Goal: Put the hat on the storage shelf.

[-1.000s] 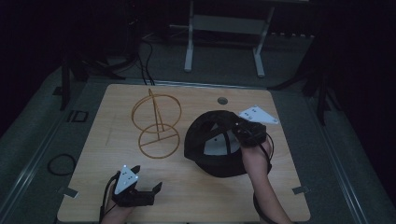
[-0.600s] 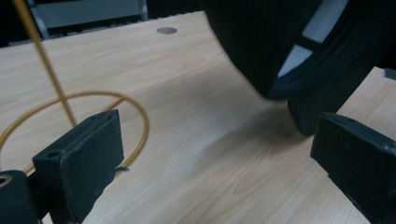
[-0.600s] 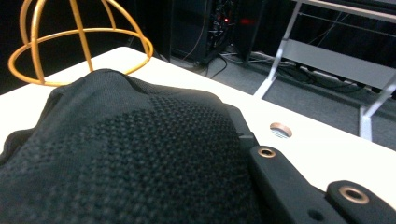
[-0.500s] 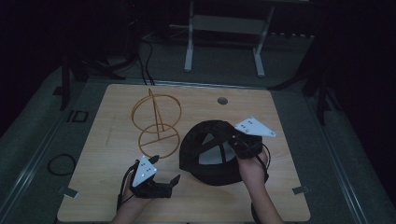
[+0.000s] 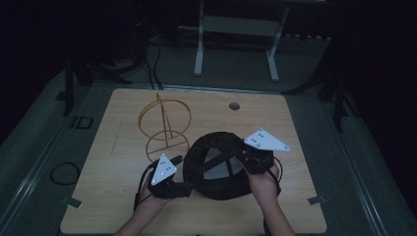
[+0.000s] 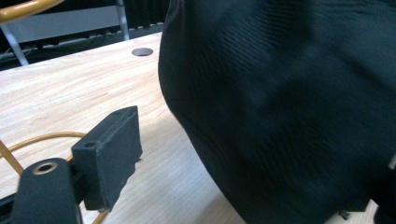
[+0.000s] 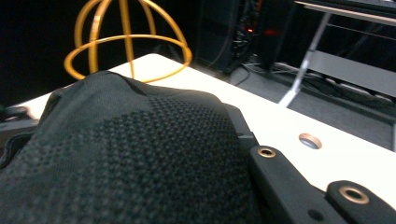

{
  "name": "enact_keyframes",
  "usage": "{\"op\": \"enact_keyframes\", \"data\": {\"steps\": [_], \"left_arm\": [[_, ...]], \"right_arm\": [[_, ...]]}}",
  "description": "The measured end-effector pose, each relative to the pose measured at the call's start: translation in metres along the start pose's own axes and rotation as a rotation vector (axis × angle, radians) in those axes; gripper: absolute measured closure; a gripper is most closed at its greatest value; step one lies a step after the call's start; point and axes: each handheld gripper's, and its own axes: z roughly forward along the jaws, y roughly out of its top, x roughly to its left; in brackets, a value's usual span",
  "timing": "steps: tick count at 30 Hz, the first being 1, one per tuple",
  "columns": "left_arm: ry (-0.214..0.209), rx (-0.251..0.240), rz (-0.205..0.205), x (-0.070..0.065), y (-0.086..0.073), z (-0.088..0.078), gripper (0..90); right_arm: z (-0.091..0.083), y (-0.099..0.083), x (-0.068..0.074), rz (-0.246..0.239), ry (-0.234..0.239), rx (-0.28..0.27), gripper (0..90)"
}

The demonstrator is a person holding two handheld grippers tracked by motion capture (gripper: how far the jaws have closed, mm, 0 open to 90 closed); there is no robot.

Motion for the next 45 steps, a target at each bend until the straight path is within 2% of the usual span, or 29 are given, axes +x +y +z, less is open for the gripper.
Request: {"op": "enact_keyframes", "data": {"steps": [2,4,5,9,11,15,18,19,24,30,37,40,41,43,45], "left_arm": [[0.01,-0.006,0.002,0.0,0.002,-0.001,22.6],[0.018,-0.015,0.011,0.0,0.003,-0.003,32.8],[0.013,-0.023,0.005,0.0,0.004,-0.003,34.6],[0.025,-0.036,-0.002,0.002,0.008,-0.004,52.0],[0.052,-0.034,0.017,0.0,0.01,-0.004,57.0],[0.095,-0.046,0.022,-0.001,0.012,-0.003,70.6],[0.123,-0.067,0.032,-0.003,0.013,-0.004,86.8],[0.134,-0.069,0.042,-0.004,0.014,-0.004,87.8],[0.149,-0.074,0.035,-0.008,0.019,-0.003,88.6],[0.145,-0.072,0.052,-0.011,0.026,-0.002,89.1],[0.142,-0.066,0.064,-0.013,0.037,0.001,89.2],[0.145,-0.077,0.068,-0.013,0.042,0.0,89.3],[0.143,-0.084,0.058,-0.013,0.044,-0.001,89.3],[0.15,-0.09,0.069,-0.013,0.048,-0.002,89.3],[0.146,-0.089,0.074,-0.014,0.05,-0.002,89.3]], "right_arm": [[-0.001,0.0,0.002,-0.008,0.015,-0.005,89.1],[-0.002,0.0,0.004,-0.011,0.019,-0.008,89.1],[-0.003,0.0,0.005,-0.013,0.025,-0.009,89.1],[-0.004,-0.001,0.006,-0.016,0.027,-0.011,89.1],[-0.004,-0.001,0.007,-0.018,0.028,-0.009,89.1],[-0.003,-0.003,0.009,-0.019,0.034,-0.003,89.1],[-0.002,-0.005,0.008,-0.013,0.042,0.003,89.0],[-0.002,-0.006,0.008,-0.011,0.044,0.007,89.0],[-0.004,-0.012,0.006,0.01,0.055,-0.001,88.6],[-0.01,-0.023,0.002,0.033,0.064,-0.009,84.3],[-0.018,-0.031,-0.002,0.028,0.045,-0.019,84.9],[-0.021,-0.033,-0.004,0.045,0.055,-0.034,78.2],[-0.023,-0.033,-0.004,0.049,0.055,-0.039,77.0],[-0.026,-0.034,-0.005,0.058,0.074,-0.045,75.7],[-0.029,-0.035,-0.004,0.047,0.07,-0.048,74.7]]}}
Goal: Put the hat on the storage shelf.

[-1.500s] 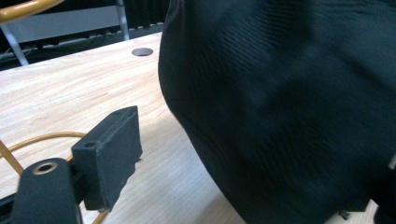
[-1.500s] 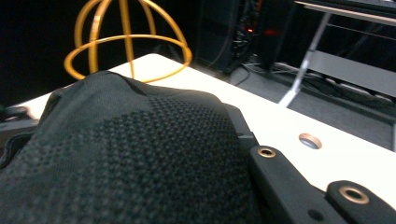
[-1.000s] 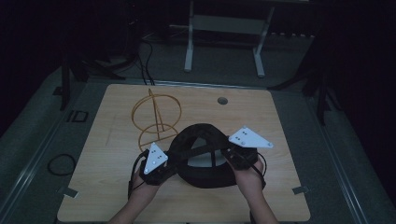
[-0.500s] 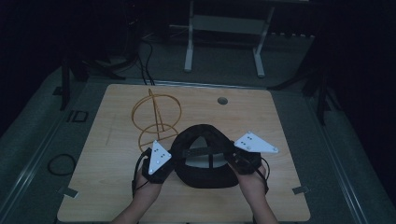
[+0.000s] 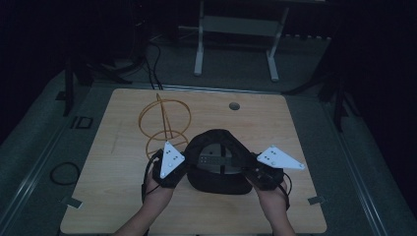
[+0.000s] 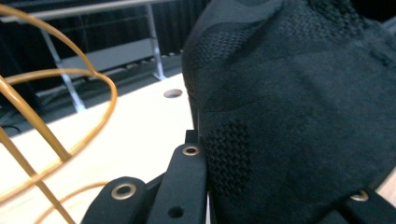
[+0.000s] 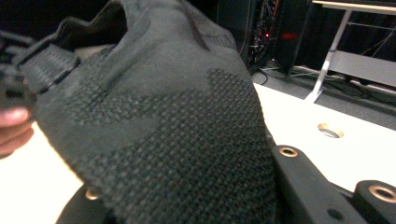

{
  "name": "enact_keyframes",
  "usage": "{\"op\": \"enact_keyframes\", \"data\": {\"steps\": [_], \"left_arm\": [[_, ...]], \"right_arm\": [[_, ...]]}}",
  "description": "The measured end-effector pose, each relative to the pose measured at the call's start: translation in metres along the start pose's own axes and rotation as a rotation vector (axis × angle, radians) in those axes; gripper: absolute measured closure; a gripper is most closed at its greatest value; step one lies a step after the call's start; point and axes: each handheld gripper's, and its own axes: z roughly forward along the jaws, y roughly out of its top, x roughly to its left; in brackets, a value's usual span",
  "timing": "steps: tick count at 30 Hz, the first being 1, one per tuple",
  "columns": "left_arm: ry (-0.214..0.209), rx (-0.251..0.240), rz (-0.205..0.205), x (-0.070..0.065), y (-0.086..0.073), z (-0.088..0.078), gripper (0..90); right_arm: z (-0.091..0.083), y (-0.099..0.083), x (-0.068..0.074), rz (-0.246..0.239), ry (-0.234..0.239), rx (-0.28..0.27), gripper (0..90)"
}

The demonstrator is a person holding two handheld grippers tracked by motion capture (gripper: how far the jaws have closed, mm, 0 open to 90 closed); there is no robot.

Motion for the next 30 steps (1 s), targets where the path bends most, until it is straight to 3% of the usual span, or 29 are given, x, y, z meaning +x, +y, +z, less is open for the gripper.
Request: {"op": "enact_keyframes", "data": {"steps": [4,9,13,18,20,25,30], "left_arm": [[0.008,-0.005,0.014,-0.002,0.007,-0.001,89.3],[0.012,-0.017,0.005,0.001,0.011,-0.003,89.3],[0.012,-0.023,0.02,0.001,0.012,-0.005,89.3],[0.013,-0.025,0.03,0.0,0.013,-0.008,89.3],[0.022,-0.031,0.041,0.0,0.013,-0.009,89.3],[0.02,-0.044,0.064,-0.005,0.014,-0.014,89.2],[0.029,-0.051,0.055,0.001,0.012,-0.016,89.2]], "right_arm": [[-0.007,-0.003,0.001,0.019,0.009,-0.009,56.8],[-0.015,-0.007,0.003,0.014,0.046,-0.017,41.6],[-0.021,-0.012,0.004,0.007,0.065,-0.005,36.7],[-0.027,-0.023,0.008,0.005,0.121,0.031,32.7],[-0.033,-0.034,0.012,0.009,0.174,0.047,29.6],[-0.042,-0.047,0.017,-0.013,0.237,0.087,26.2],[-0.06,-0.052,0.013,-0.013,0.252,0.087,26.2]]}}
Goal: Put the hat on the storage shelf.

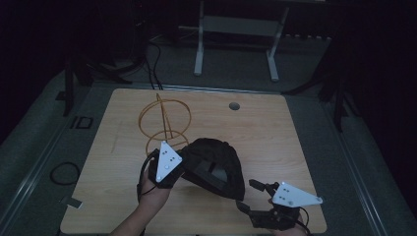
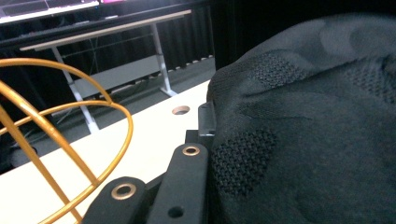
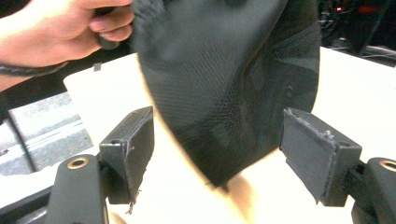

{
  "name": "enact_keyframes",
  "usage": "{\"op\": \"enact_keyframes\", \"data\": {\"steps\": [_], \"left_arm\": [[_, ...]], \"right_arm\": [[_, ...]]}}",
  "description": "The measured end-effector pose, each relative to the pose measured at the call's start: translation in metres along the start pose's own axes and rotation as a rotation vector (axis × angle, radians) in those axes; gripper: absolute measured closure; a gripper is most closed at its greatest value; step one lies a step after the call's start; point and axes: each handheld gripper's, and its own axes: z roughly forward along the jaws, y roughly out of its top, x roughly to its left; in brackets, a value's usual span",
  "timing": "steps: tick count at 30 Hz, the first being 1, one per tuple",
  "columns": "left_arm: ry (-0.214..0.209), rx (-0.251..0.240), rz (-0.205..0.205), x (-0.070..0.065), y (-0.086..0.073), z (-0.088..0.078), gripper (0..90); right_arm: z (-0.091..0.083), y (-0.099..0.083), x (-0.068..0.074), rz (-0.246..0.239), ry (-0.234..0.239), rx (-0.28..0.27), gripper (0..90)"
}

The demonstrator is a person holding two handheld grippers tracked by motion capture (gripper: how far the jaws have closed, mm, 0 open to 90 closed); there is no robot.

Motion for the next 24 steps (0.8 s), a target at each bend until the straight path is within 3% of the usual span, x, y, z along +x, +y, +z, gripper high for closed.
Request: {"op": "enact_keyframes", "data": {"steps": [4,5,11,15,17,20,24], "left_arm": [[-0.017,-0.019,0.003,0.004,-0.001,-0.004,89.2],[-0.016,-0.02,0.001,0.005,-0.001,-0.005,89.3],[-0.086,-0.039,0.013,0.008,0.003,-0.009,89.2],[-0.189,-0.059,0.032,0.012,0.006,-0.011,89.2],[-0.231,-0.059,0.03,0.016,0.007,-0.011,89.2],[-0.328,-0.07,0.033,0.021,0.008,-0.01,89.2],[-0.413,-0.084,0.057,0.026,0.009,-0.008,89.2]], "right_arm": [[-0.018,-0.002,-0.002,-0.016,-0.001,-0.014,26.5],[-0.023,-0.002,-0.004,-0.021,-0.019,-0.022,27.8],[-0.035,0.011,-0.012,-0.066,-0.065,-0.041,32.6],[-0.039,0.028,-0.013,-0.132,-0.062,-0.058,33.8],[-0.039,0.037,-0.013,-0.165,-0.041,-0.073,34.8],[-0.037,0.047,-0.01,-0.213,-0.009,-0.086,36.7],[-0.029,0.055,-0.007,-0.262,0.046,-0.082,38.1]]}}
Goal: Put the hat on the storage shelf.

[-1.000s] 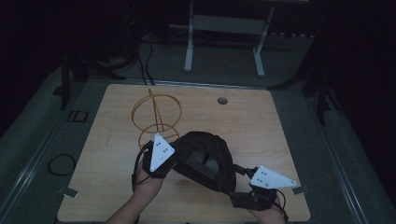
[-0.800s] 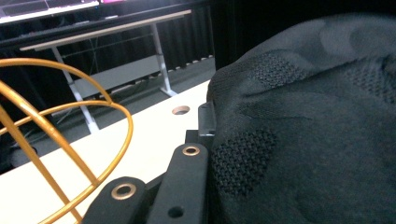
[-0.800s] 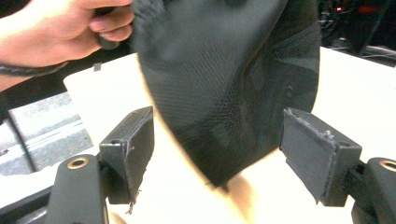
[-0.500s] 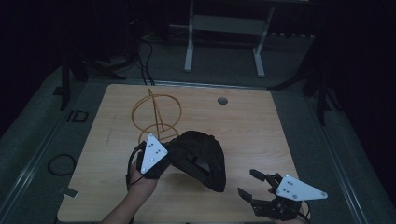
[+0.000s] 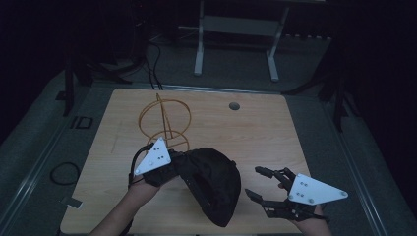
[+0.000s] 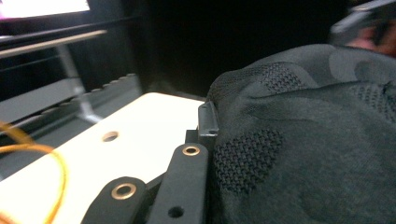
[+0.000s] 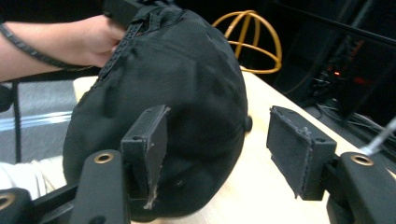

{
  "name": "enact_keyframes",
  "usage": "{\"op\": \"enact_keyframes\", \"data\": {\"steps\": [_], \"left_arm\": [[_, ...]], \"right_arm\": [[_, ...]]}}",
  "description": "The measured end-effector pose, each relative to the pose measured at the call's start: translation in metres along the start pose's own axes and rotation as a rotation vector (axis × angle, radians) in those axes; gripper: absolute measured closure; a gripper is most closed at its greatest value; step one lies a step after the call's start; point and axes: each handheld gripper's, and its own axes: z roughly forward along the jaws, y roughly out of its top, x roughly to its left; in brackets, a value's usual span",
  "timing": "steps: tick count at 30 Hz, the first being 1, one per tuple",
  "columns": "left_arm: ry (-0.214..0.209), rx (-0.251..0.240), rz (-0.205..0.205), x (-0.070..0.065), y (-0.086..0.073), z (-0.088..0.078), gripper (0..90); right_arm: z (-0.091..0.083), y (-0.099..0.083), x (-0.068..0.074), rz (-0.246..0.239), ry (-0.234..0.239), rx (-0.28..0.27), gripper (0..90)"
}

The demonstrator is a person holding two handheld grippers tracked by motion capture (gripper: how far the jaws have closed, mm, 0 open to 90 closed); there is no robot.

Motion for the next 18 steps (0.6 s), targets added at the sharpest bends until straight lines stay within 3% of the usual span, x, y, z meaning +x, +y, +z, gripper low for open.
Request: {"op": "enact_keyframes", "data": {"steps": [5,10,15,18], "left_arm": [[-0.115,-0.053,-0.028,0.007,0.0,-0.003,89.2],[-0.183,-0.06,-0.039,0.01,0.004,-0.004,89.2],[-0.216,-0.068,-0.034,0.008,0.009,-0.003,89.2],[-0.21,-0.065,-0.02,0.007,0.011,-0.004,89.2]], "right_arm": [[0.014,0.001,0.0,-0.036,0.058,0.031,39.4],[0.023,0.005,0.002,-0.085,0.082,0.032,41.5],[0.032,0.016,0.004,-0.125,0.09,0.036,42.2],[0.036,0.019,0.005,-0.135,0.093,0.034,49.6]]}}
